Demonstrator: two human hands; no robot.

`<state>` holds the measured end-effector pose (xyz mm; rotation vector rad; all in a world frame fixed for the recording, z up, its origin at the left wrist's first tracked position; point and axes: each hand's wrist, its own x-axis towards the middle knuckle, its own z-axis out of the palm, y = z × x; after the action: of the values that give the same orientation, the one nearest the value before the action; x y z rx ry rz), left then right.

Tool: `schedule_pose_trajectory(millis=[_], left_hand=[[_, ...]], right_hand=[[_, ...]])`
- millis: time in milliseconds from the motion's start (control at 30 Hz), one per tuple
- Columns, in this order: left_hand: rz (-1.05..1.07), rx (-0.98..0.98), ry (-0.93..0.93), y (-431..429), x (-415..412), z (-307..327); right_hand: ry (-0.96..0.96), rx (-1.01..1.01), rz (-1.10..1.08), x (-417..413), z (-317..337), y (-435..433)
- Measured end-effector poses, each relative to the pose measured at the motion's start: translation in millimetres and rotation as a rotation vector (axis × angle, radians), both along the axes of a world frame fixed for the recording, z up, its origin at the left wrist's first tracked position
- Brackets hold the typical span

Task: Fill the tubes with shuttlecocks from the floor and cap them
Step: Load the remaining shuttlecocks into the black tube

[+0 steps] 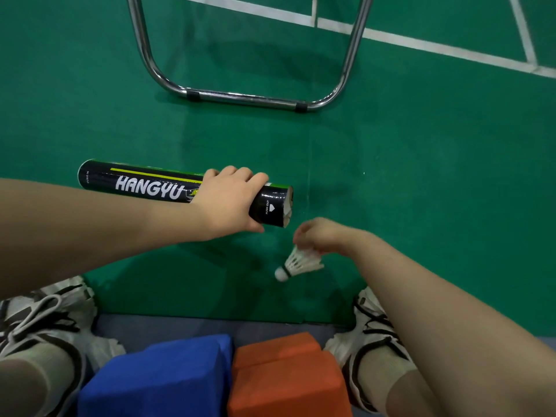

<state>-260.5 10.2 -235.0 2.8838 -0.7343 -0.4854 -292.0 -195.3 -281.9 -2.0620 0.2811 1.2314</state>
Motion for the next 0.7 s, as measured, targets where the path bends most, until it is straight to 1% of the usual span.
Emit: schedule_pose_trajectory(millis=[100, 200, 333, 400, 500, 600, 700], left_hand=[[0.020, -0.003, -0.005, -3, 7, 3], [0.053, -0.008, -0.022, -4, 13, 6], [0.094, -0.015, -0.033, -5, 20, 8], [0.112, -0.022, -0.043, -7, 24, 10], [0.145, -0.038, -0.041, -8, 29, 14], [0.158, -0.041, -0.030, -8, 31, 16], [0.152, -0.030, -0.030, -9, 29, 15]], right_hand=[[-0.182, 0.047, -0.157, 31, 26, -9], [-0.311, 0.112, -0.344, 57, 58, -19], [-0.436, 0.128, -0.478, 73, 86, -25], [-0.478, 0.124, -0.501, 78, 90, -20], [-0.459, 0.219, -0.506, 75, 88, -1], [-0.384, 0.320, -0.475, 68, 86, 18], [-0.331, 0.393, -0.510, 68, 88, 27]])
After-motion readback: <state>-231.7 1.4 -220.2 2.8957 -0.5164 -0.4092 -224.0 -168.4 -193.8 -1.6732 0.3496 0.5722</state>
